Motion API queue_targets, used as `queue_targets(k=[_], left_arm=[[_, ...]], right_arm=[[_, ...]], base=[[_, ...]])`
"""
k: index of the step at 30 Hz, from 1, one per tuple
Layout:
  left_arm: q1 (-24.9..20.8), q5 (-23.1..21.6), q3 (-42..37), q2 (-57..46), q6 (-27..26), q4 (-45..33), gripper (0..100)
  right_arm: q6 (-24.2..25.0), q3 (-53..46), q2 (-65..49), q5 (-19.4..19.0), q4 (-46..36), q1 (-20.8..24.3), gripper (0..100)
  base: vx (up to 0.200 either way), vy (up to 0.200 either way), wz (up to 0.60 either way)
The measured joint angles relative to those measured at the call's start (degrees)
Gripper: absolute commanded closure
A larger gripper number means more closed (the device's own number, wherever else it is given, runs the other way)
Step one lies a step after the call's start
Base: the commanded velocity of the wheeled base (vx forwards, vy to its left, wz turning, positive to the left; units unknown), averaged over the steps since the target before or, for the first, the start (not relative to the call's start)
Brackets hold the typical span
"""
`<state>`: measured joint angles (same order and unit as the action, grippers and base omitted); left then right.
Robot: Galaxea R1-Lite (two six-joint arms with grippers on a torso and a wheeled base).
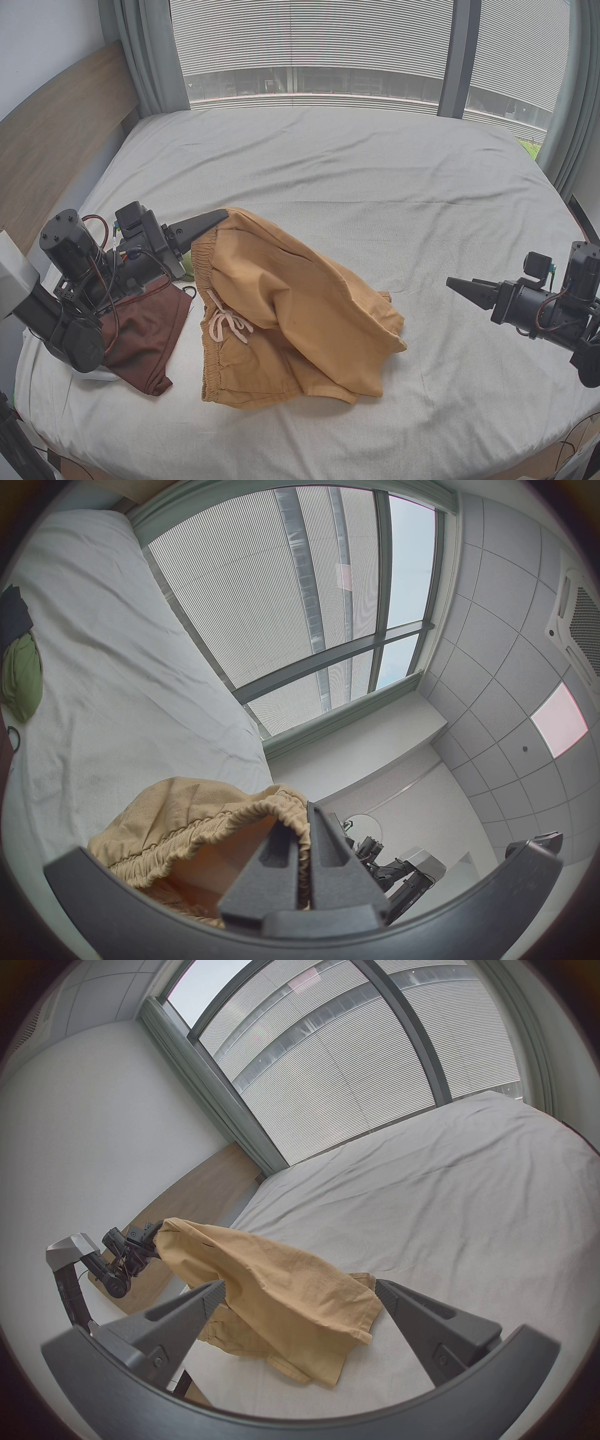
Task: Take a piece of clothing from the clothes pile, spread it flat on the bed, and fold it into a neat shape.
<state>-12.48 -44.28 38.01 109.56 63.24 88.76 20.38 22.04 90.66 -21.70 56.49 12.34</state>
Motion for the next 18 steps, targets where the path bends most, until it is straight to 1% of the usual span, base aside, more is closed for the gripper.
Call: queue_targets(k=[5, 9, 18], left_arm=[[0.22, 0.00, 0.13, 0.59, -0.82, -0.02, 100], [0.28, -0.01, 0.16, 0.87, -1.08, 0.00, 100], [0.85, -0.01, 0.22, 1.11, -1.17, -0.02, 100]], right_arm=[[0.99, -1.87, 6.83, -1.39, 6.29, -0.27, 0], [2.02, -2.76, 12.12, -1.94, 9.58, -0.38, 0], [2.61, -3.63, 22.74, -3.07, 17.71, -0.02, 0]], base=[[0.000, 0.000, 0.00], [0.000, 0.000, 0.00], [0.000, 0.000, 0.00]])
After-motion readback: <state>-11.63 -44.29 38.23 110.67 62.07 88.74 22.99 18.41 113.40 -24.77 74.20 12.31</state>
